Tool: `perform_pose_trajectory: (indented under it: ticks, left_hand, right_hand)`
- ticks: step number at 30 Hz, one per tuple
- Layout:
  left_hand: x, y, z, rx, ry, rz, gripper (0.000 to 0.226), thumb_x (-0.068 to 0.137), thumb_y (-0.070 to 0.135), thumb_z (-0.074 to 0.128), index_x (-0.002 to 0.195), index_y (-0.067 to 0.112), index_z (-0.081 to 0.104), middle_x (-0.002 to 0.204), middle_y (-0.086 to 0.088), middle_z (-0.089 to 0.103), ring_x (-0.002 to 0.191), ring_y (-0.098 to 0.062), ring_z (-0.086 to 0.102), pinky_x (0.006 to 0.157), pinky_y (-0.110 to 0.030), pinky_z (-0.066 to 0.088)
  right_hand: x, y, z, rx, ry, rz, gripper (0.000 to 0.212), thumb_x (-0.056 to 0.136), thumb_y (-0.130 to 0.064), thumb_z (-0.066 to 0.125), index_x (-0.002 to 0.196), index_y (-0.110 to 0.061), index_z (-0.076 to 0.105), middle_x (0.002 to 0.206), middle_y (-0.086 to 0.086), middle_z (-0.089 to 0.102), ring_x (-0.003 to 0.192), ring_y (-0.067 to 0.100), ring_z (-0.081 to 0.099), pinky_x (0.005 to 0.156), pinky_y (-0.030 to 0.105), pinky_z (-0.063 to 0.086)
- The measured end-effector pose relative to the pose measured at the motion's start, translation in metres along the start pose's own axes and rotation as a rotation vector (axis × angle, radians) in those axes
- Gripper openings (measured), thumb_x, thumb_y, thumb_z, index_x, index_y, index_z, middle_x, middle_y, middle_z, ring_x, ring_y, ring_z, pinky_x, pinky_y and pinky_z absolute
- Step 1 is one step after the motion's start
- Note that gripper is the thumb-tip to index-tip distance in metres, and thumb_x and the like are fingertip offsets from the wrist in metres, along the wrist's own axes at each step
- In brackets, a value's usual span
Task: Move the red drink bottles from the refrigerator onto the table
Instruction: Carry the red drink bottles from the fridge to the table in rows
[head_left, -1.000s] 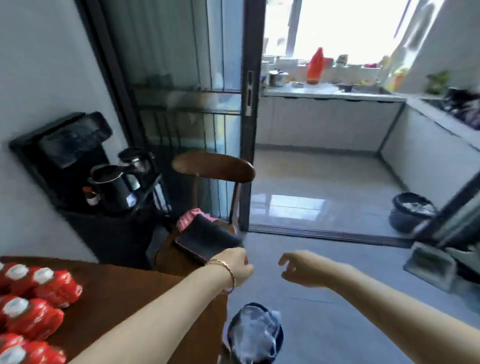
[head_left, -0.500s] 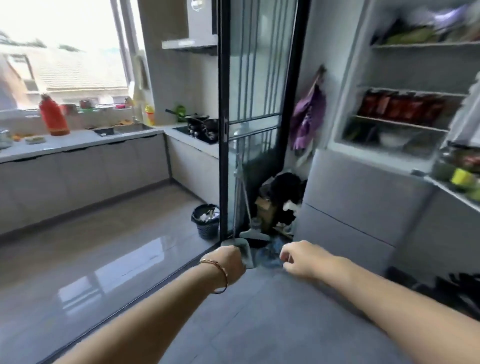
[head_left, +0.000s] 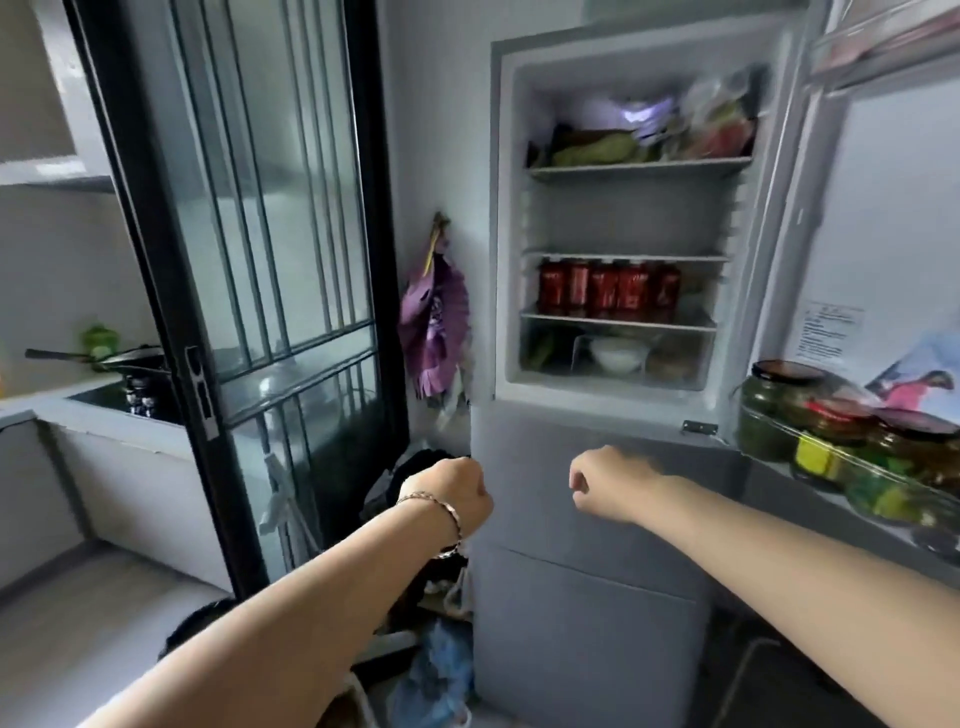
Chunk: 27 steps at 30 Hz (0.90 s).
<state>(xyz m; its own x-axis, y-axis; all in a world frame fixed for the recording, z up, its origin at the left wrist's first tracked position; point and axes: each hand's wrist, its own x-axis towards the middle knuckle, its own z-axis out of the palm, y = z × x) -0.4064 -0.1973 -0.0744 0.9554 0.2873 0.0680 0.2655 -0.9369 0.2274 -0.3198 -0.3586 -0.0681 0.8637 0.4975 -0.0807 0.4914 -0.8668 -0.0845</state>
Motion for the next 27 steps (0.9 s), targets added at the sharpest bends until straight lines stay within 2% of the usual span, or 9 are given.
perform_pose_trajectory:
  ticks: [3, 6, 11, 14, 16, 18, 21, 25, 27]
  left_hand:
    - [0.083, -0.004, -0.012, 0.044, -0.004, 0.078, 0.024, 0.089, 0.022, 0.041, 0.098, 0.014, 0.062, 0.107, -0.005, 0.066, 0.099, -0.028, 0.062, 0.074, -0.028, 0.046]
    - [0.16, 0.005, -0.026, 0.135, -0.003, 0.192, 0.026, 0.092, 0.021, 0.039, 0.106, 0.016, 0.061, 0.113, -0.003, 0.064, 0.104, -0.025, 0.061, 0.08, -0.029, 0.047]
    - [0.277, 0.038, -0.039, 0.136, -0.003, 0.316, 0.03, 0.095, 0.018, 0.036, 0.114, 0.013, 0.058, 0.119, -0.006, 0.061, 0.109, -0.027, 0.058, 0.088, -0.035, 0.049]
    - [0.335, 0.059, -0.031, -0.001, -0.004, 0.328, 0.025, 0.092, 0.019, 0.039, 0.103, 0.012, 0.06, 0.106, -0.006, 0.064, 0.093, -0.026, 0.059, 0.079, -0.031, 0.046]
    - [0.373, 0.072, -0.019, -0.07, 0.027, 0.332, 0.024, 0.091, 0.02, 0.041, 0.103, 0.015, 0.061, 0.102, -0.004, 0.065, 0.084, -0.023, 0.055, 0.077, -0.03, 0.046]
    - [0.41, 0.086, -0.005, -0.139, 0.074, 0.325, 0.025, 0.09, 0.02, 0.042, 0.104, 0.018, 0.063, 0.104, -0.003, 0.067, 0.087, -0.024, 0.059, 0.078, -0.029, 0.047]
    - [0.467, 0.113, 0.011, -0.18, 0.138, 0.322, 0.027, 0.091, 0.02, 0.043, 0.11, 0.018, 0.061, 0.109, -0.004, 0.065, 0.098, -0.026, 0.06, 0.081, -0.031, 0.048]
    - [0.538, 0.148, 0.018, -0.234, 0.212, 0.361, 0.028, 0.092, 0.019, 0.044, 0.115, 0.02, 0.059, 0.113, -0.001, 0.063, 0.1, -0.021, 0.059, 0.082, -0.03, 0.047]
    - [0.569, 0.159, 0.023, -0.232, 0.233, 0.383, 0.028, 0.092, 0.019, 0.046, 0.116, 0.021, 0.059, 0.115, 0.003, 0.062, 0.102, -0.018, 0.059, 0.083, -0.029, 0.048]
  right_hand:
    - [0.062, 0.015, -0.023, 0.013, 0.056, 0.096, 0.024, 0.091, -0.021, 0.049, 0.11, -0.018, 0.064, 0.118, 0.002, 0.063, 0.107, 0.027, 0.059, 0.085, 0.03, 0.046]
    - [0.114, 0.036, -0.049, -0.024, 0.112, 0.196, 0.026, 0.09, -0.019, 0.047, 0.107, -0.017, 0.066, 0.113, 0.004, 0.066, 0.103, 0.027, 0.061, 0.083, 0.031, 0.048]
    - [0.182, 0.078, -0.083, -0.011, 0.188, 0.333, 0.024, 0.09, -0.016, 0.047, 0.105, -0.014, 0.066, 0.112, 0.007, 0.064, 0.101, 0.028, 0.061, 0.074, 0.028, 0.043]
    - [0.225, 0.11, -0.088, 0.031, 0.257, 0.365, 0.015, 0.089, -0.017, 0.05, 0.092, -0.015, 0.065, 0.104, 0.004, 0.064, 0.095, 0.026, 0.061, 0.069, 0.028, 0.043]
    - [0.262, 0.135, -0.085, 0.095, 0.314, 0.383, 0.01, 0.088, -0.018, 0.052, 0.09, -0.02, 0.061, 0.104, 0.002, 0.063, 0.095, 0.024, 0.06, 0.069, 0.028, 0.042]
    - [0.302, 0.159, -0.082, 0.206, 0.387, 0.39, 0.017, 0.089, -0.02, 0.054, 0.104, -0.02, 0.062, 0.114, 0.001, 0.061, 0.102, 0.022, 0.059, 0.076, 0.028, 0.045]
    - [0.366, 0.192, -0.088, 0.332, 0.505, 0.359, 0.037, 0.089, -0.024, 0.058, 0.124, -0.012, 0.057, 0.125, 0.004, 0.054, 0.111, 0.024, 0.056, 0.093, 0.033, 0.047]
    - [0.463, 0.241, -0.105, 0.591, 0.577, 0.375, 0.044, 0.084, -0.032, 0.064, 0.121, -0.008, 0.056, 0.119, 0.007, 0.054, 0.098, 0.022, 0.058, 0.084, 0.027, 0.046]
    - [0.52, 0.274, -0.108, 0.698, 0.568, 0.421, 0.063, 0.072, -0.045, 0.069, 0.123, -0.01, 0.054, 0.121, 0.009, 0.058, 0.103, 0.024, 0.061, 0.091, 0.033, 0.05]
